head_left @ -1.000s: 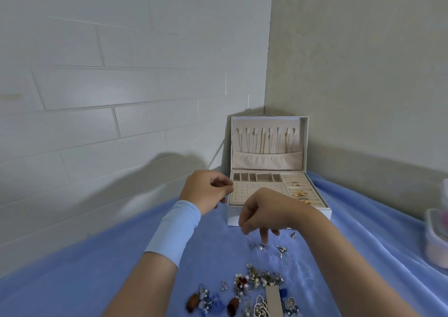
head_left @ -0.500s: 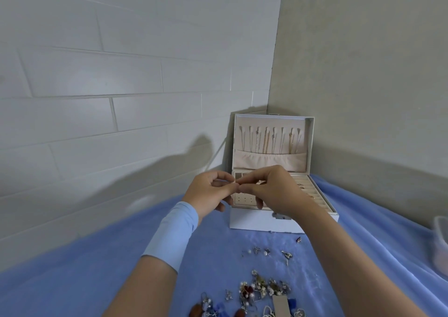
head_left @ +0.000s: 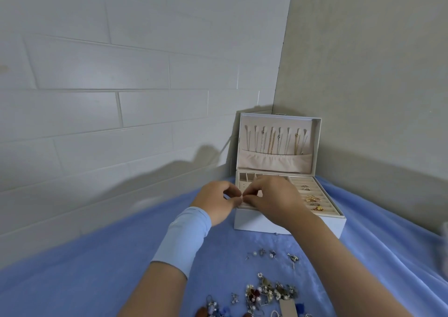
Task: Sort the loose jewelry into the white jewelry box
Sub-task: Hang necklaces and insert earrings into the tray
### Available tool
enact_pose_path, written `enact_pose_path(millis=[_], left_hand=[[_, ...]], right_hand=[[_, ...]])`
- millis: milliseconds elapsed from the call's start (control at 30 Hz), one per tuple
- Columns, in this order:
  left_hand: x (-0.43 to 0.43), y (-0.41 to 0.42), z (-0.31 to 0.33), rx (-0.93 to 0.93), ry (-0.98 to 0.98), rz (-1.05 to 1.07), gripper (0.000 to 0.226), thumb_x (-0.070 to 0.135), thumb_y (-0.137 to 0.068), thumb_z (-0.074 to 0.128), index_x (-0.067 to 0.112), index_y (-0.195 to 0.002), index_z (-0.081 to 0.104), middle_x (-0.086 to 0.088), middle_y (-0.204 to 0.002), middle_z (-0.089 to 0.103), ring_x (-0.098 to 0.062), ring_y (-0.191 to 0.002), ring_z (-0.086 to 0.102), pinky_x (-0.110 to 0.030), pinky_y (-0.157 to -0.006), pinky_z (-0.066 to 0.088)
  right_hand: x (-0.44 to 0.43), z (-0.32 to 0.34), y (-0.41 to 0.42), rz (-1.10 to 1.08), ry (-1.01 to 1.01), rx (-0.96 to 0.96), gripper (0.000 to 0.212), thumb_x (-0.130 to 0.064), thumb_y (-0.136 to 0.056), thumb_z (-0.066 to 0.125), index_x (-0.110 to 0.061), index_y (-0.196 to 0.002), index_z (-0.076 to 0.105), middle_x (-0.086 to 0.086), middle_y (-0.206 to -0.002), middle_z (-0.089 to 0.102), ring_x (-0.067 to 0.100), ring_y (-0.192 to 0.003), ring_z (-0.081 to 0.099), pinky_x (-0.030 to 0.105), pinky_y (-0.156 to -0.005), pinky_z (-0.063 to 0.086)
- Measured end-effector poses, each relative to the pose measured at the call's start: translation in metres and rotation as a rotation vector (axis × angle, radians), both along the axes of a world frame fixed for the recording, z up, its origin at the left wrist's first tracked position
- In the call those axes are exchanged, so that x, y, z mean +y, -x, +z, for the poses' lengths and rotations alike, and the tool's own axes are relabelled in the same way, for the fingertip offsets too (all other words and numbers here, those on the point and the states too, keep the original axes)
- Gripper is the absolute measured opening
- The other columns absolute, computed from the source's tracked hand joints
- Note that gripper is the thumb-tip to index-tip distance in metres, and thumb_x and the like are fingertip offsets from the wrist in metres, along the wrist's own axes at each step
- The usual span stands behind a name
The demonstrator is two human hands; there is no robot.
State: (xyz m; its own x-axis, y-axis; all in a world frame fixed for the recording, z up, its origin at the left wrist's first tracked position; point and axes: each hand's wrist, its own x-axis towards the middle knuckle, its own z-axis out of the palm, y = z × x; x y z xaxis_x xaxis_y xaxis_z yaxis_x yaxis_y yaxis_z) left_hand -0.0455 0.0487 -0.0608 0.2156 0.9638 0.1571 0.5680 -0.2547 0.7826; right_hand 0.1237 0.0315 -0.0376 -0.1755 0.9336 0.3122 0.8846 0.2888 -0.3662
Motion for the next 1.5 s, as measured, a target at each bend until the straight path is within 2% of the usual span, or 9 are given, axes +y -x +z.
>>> enact_pose_path(millis=[133, 433, 600, 733, 933, 1033, 1167, 1267, 1500], left_hand=[[-0.001, 0.001, 0.001, 0.054, -0.026, 0.002, 0.015, 0.025, -0.091, 0.065, 0.024, -0.105, 0.071, 0.016, -0.098, 0.066, -0.002, -0.085, 0.059, -0.018, -0.078, 0.042], [-0.011, 0.003, 0.002, 0.123, -0.067, -0.001, 0.011, 0.028, -0.093, 0.063, 0.030, -0.102, 0.067, 0.016, -0.102, 0.064, -0.002, -0.083, 0.056, -0.020, -0.080, 0.041], [-0.022, 0.005, 0.010, 0.222, -0.099, -0.014, 0.008, 0.028, -0.088, 0.067, 0.032, -0.084, 0.062, 0.011, -0.089, 0.063, -0.004, -0.073, 0.054, -0.027, -0.077, 0.048], [-0.036, 0.006, 0.016, 0.421, 0.154, -0.151, 0.010, 0.036, -0.081, 0.071, 0.032, -0.079, 0.062, 0.009, -0.083, 0.069, -0.013, -0.074, 0.065, -0.028, -0.072, 0.052], [-0.049, 0.002, 0.015, 0.549, 0.264, -0.249, 0.011, 0.037, -0.080, 0.074, 0.030, -0.088, 0.071, 0.000, -0.082, 0.074, -0.015, -0.070, 0.065, -0.025, -0.063, 0.053], [-0.049, -0.001, 0.014, 0.491, 0.238, -0.243, 0.011, 0.032, -0.079, 0.077, 0.030, -0.088, 0.070, 0.005, -0.078, 0.071, -0.015, -0.069, 0.065, -0.023, -0.057, 0.050], [-0.049, -0.005, 0.017, 0.238, 0.149, -0.210, 0.019, 0.028, -0.076, 0.079, 0.024, -0.090, 0.067, 0.000, -0.081, 0.075, -0.016, -0.069, 0.069, -0.025, -0.053, 0.050], [-0.050, -0.008, 0.020, 0.065, 0.064, -0.172, 0.014, 0.021, -0.079, 0.078, 0.018, -0.090, 0.069, -0.001, -0.077, 0.075, -0.017, -0.068, 0.071, -0.026, -0.051, 0.051], [-0.045, -0.001, 0.008, 0.038, 0.035, -0.151, 0.008, 0.016, -0.086, 0.072, 0.021, -0.093, 0.073, -0.005, -0.080, 0.073, -0.017, -0.061, 0.066, -0.027, -0.052, 0.054]], right_hand=[[0.000, 0.003, 0.001, 0.036, 0.015, -0.202, 0.018, -0.037, -0.096, 0.059, -0.038, -0.100, 0.077, -0.014, -0.098, 0.065, 0.011, -0.091, 0.060, 0.037, -0.078, 0.052], [-0.007, 0.005, -0.012, 0.006, 0.039, -0.074, 0.018, -0.036, -0.097, 0.061, -0.040, -0.105, 0.076, -0.021, -0.099, 0.062, 0.002, -0.088, 0.054, 0.026, -0.076, 0.042], [-0.026, 0.022, -0.018, 0.096, 0.107, 0.018, 0.008, -0.030, -0.086, 0.071, -0.033, -0.086, 0.079, -0.019, -0.084, 0.071, 0.002, -0.078, 0.064, 0.030, -0.078, 0.057], [-0.045, 0.020, -0.003, 0.212, 0.398, -0.248, 0.012, -0.027, -0.077, 0.083, -0.031, -0.088, 0.080, -0.012, -0.085, 0.075, 0.009, -0.075, 0.070, 0.027, -0.071, 0.059], [-0.043, -0.001, 0.007, 0.164, 0.414, -0.443, 0.016, -0.024, -0.074, 0.083, -0.025, -0.089, 0.082, -0.005, -0.086, 0.076, 0.016, -0.078, 0.070, 0.033, -0.075, 0.060], [-0.042, 0.003, 0.002, 0.189, 0.409, -0.369, 0.012, -0.024, -0.080, 0.078, -0.025, -0.092, 0.082, -0.005, -0.090, 0.076, 0.014, -0.082, 0.069, 0.033, -0.076, 0.058], [-0.038, 0.021, -0.014, 0.209, 0.384, -0.076, 0.017, -0.029, -0.087, 0.072, -0.019, -0.074, 0.078, -0.008, -0.061, 0.066, 0.012, -0.053, 0.050, 0.027, -0.056, 0.045], [-0.038, 0.027, -0.024, 0.182, 0.424, 0.104, 0.023, -0.032, -0.093, 0.068, -0.018, -0.078, 0.078, -0.008, -0.066, 0.072, 0.013, -0.051, 0.045, 0.022, -0.049, 0.041], [-0.040, 0.024, -0.026, 0.160, 0.556, 0.003, 0.014, -0.027, -0.093, 0.068, -0.019, -0.088, 0.078, -0.007, -0.073, 0.076, 0.009, -0.046, 0.050, 0.022, -0.049, 0.041]])
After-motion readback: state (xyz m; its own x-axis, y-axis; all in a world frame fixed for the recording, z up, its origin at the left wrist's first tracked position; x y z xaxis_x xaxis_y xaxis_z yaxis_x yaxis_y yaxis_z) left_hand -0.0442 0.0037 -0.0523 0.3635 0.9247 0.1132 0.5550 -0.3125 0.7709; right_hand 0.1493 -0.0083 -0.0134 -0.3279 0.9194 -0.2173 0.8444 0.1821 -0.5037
